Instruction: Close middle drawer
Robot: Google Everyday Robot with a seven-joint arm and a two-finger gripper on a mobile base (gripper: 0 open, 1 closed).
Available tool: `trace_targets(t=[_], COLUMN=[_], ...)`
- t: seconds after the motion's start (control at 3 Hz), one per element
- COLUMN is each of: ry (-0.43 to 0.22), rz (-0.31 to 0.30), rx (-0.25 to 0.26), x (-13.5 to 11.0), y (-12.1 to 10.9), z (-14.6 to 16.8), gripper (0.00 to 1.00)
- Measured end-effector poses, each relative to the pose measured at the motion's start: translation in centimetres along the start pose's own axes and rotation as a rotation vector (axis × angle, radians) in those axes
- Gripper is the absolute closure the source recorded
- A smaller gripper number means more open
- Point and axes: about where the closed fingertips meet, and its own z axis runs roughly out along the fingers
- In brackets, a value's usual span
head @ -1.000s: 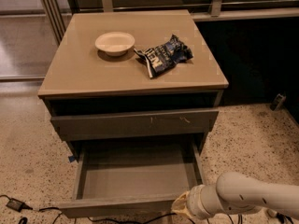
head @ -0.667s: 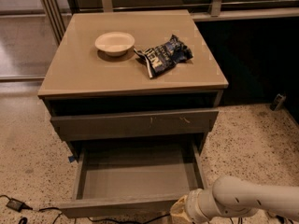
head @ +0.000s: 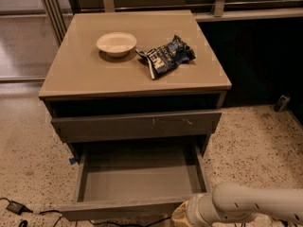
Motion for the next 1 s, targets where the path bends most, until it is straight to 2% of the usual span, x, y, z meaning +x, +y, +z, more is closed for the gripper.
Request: trace_targets(t=[0.67,1.0], ry=[0.000,0.003], rz=[0.000,-0.038], rx=[0.000,0.027], x=[0.0,-1.0], y=[0.0,-1.4], z=[0.0,0.5], gripper=[0.16,0.00])
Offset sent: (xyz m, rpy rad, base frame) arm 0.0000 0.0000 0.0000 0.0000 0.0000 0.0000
